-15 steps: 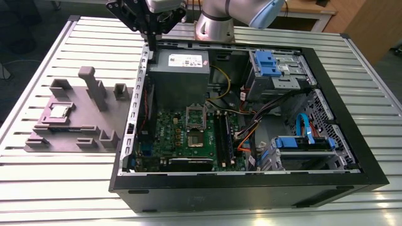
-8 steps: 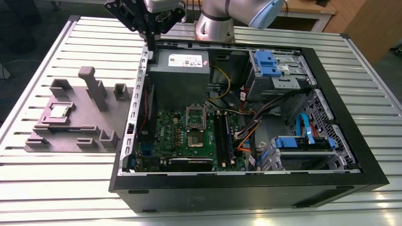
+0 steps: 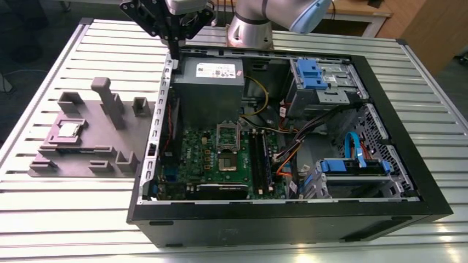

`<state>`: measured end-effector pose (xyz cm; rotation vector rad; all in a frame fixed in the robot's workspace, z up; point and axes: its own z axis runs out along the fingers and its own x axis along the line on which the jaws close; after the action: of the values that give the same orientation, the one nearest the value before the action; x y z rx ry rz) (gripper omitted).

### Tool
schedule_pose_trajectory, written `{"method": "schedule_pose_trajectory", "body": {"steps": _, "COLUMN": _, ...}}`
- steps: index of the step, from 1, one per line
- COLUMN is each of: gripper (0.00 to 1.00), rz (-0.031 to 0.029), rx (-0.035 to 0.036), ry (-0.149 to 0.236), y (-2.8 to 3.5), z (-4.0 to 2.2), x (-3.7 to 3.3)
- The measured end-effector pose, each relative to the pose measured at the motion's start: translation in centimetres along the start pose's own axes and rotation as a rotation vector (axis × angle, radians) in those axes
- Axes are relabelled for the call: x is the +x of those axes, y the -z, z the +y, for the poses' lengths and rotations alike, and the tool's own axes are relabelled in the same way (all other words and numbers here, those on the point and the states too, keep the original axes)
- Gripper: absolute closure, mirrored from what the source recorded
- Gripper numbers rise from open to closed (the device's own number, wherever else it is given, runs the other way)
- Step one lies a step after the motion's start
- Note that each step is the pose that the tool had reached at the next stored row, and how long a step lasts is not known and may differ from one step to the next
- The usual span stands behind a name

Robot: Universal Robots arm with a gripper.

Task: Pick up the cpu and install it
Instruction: 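Reach for the cpu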

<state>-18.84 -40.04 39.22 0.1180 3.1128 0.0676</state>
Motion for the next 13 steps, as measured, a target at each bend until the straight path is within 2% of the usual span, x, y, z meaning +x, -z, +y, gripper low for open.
{"method": "schedule_pose_trajectory", "body": {"steps": 13, "gripper": 0.9, "rz": 0.0001, "rx": 0.0, "ry": 0.0, "y": 0.0, "z": -0.02, "x": 0.32}}
